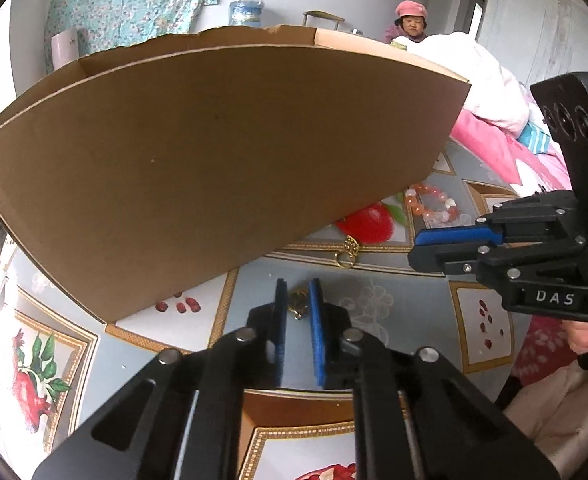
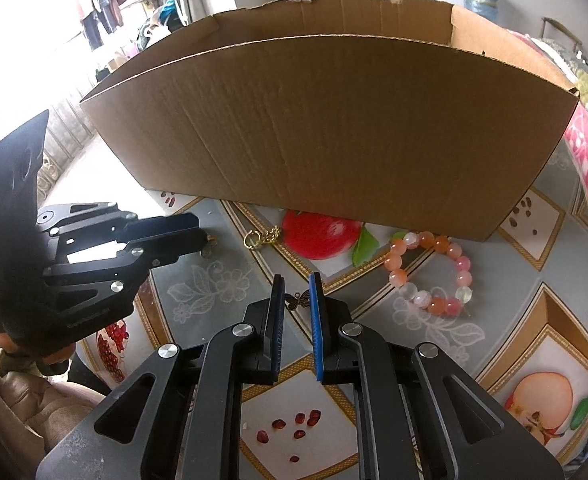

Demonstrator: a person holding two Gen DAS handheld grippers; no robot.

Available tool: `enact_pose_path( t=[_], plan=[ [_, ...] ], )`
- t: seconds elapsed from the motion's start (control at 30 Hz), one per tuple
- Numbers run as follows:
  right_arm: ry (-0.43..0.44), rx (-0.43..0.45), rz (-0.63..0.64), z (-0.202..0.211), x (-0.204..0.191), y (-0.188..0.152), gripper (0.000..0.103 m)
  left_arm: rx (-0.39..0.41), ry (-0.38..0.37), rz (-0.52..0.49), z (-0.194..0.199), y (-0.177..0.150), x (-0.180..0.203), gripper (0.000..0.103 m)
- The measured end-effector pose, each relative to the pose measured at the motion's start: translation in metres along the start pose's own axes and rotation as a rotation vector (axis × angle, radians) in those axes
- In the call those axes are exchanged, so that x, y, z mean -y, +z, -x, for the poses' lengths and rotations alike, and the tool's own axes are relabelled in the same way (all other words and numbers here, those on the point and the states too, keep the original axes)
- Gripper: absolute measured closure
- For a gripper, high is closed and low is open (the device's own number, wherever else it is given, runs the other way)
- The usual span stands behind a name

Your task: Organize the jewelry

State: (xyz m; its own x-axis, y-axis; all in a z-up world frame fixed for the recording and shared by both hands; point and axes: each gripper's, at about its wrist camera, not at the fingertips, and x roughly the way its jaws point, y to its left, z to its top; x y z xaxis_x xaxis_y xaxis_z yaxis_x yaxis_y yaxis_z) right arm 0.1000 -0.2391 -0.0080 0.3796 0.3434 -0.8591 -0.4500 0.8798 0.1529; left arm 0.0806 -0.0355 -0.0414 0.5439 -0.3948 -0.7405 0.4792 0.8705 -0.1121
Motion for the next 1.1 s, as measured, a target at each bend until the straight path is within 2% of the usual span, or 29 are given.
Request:
enact_pose_path(
  t=[0.13,0.17,0.37,0.6,0.8,0.87,0.93,1.1],
  plan=[
    [-0.001,-0.001,0.0,0.0,0.0,0.0,0.093,0.009,0.0,0.005,0.001,-0.001,-0.001,0.095],
    [-0.001,0.0,0.0,0.001,0.0,0.001,0.093,0.012,-0.001,0.005,0.001,-0.001,-0.001,0.103],
    [-0.004,0.004,-0.001,0.005,0.0,0.002,0.093,0.029,-0.021,0.038,0.009,-0.002,-0.006,0.103],
    [-0.006,0.009,-0.001,0.009,0.0,0.003,0.093,0.062,-0.012,0.057,0.025,-0.002,-0.01,0.103],
    [-0.005,0.008,-0.001,0.01,0.0,0.003,0.093,0.037,-0.107,0.057,0.028,-0.003,-0.005,0.103],
    [-0.004,0.008,-0.001,0.01,0.0,0.003,0.093,0.02,-0.112,0.043,0.025,-0.005,-0.001,0.097],
    [-0.005,0.008,-0.001,0.01,0.0,0.003,0.093,0.001,-0.109,0.032,0.02,-0.007,0.003,0.082],
    [-0.003,0.006,-0.005,0.011,0.0,0.003,0.093,-0.022,-0.079,0.03,0.009,-0.008,0.005,0.076]
  ],
)
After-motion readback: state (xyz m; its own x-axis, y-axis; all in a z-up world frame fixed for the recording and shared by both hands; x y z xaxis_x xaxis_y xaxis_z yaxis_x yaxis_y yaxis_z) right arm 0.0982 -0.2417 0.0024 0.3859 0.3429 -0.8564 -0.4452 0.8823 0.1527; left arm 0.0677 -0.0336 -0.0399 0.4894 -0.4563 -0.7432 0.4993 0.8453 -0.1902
